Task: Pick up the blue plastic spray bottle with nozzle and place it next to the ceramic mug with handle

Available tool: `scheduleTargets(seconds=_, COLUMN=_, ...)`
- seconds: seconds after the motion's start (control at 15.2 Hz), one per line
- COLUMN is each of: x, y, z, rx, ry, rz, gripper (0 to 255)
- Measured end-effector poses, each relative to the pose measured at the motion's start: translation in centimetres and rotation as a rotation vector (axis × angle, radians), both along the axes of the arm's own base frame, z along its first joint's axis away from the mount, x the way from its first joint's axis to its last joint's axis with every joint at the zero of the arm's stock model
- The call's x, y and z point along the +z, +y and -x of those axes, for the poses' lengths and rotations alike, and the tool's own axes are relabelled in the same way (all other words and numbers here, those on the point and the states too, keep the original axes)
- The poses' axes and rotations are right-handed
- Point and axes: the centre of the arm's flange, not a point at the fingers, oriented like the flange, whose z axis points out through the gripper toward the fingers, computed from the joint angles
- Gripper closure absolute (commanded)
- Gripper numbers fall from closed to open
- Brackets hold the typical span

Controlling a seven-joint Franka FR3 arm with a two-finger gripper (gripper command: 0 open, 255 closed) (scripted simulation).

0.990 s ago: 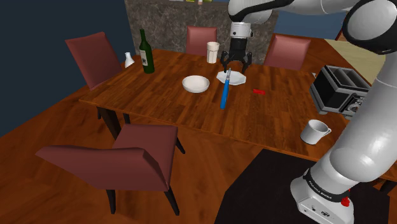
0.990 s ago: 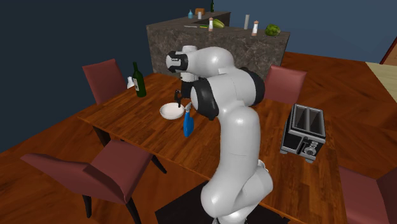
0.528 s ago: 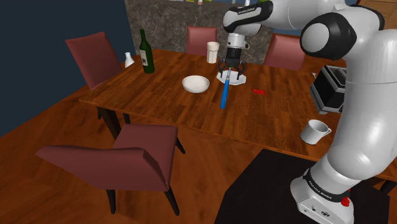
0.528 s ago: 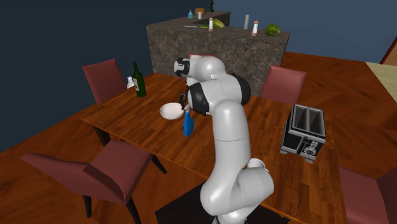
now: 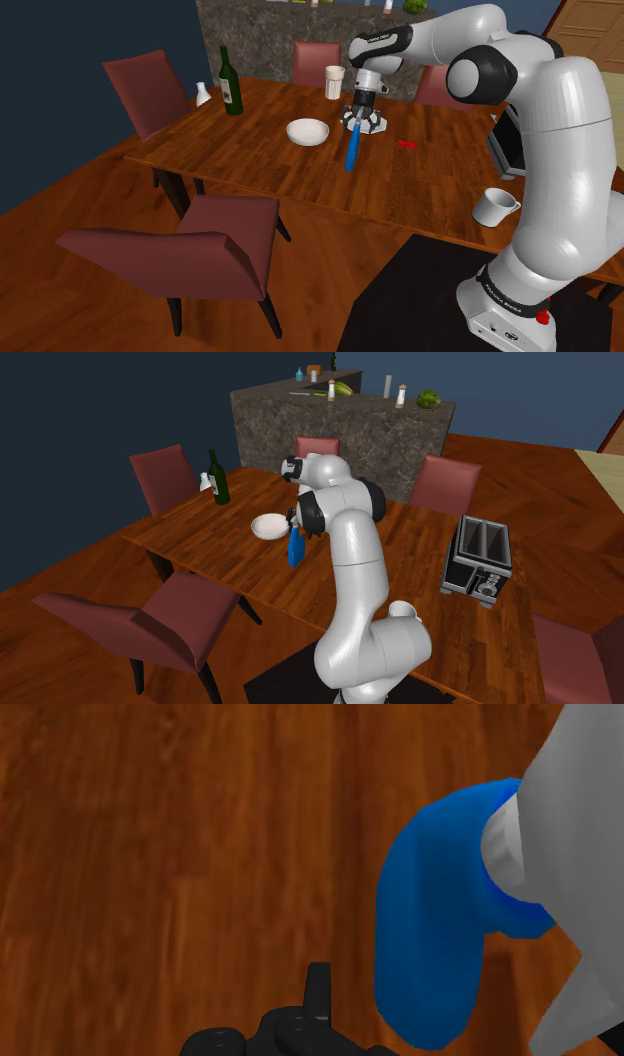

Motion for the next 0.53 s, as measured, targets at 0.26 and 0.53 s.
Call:
scheduleTargets(seconds=0.26, x=-1.9, y=0.5, z=0.4, rx=-0.001, ry=0.001, rz=-0.001, gripper=0)
scheduleTargets(seconds=0.53, x=-2.2, y=0.8, z=0.4, rx=-0.001, ry=0.001, rz=-0.001, gripper=0)
